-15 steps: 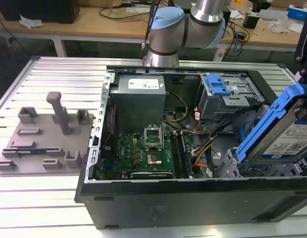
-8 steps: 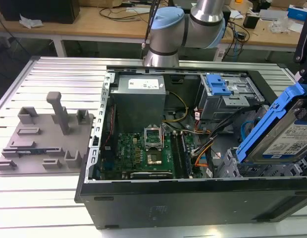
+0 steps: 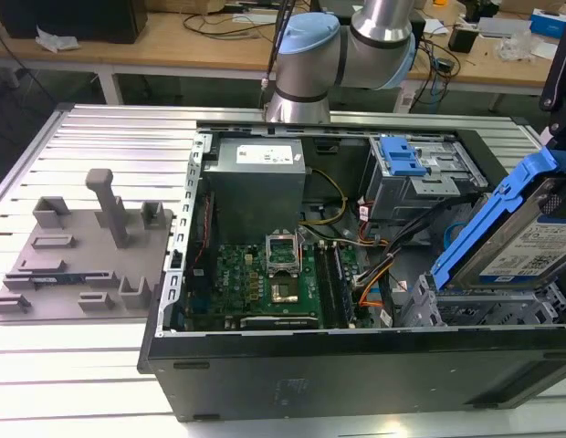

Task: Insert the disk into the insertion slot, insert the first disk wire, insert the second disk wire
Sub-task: 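Insert the disk into the insertion slot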

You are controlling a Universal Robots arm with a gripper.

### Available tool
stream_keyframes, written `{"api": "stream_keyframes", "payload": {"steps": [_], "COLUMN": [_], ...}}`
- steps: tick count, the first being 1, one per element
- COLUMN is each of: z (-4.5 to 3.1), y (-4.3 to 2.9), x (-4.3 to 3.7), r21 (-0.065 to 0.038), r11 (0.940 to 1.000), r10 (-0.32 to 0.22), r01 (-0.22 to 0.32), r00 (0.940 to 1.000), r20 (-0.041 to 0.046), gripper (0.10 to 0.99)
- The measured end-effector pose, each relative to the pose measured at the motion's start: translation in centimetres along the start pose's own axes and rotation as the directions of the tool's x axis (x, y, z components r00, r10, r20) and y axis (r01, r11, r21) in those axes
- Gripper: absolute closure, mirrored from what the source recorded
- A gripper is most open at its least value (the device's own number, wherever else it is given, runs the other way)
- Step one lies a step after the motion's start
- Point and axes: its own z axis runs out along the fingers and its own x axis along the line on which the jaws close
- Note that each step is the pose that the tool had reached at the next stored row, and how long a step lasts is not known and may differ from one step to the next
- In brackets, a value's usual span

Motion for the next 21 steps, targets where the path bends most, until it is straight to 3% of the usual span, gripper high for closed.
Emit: {"api": "stream_keyframes", "payload": {"steps": [4,9,10,21], "z": [0.02,0.18,0.21,0.29], "y": [0.0,0.07,0.08,0.08], "x": [0.02,0.03,0.03,-0.09], "r21": [0.003,0.035,0.037,0.038], "r11": [1.0,0.9994,0.9993,0.9993], "r10": [0.0,-0.002,-0.002,-0.002], "r01": [0.0,0.002,0.002,0.002], "r00": [1.0,1.0,1.0,1.0], "r20": [0.0004,0.0036,0.0037,0.0027], "gripper": [0.722,0.722,0.722,0.722]}}
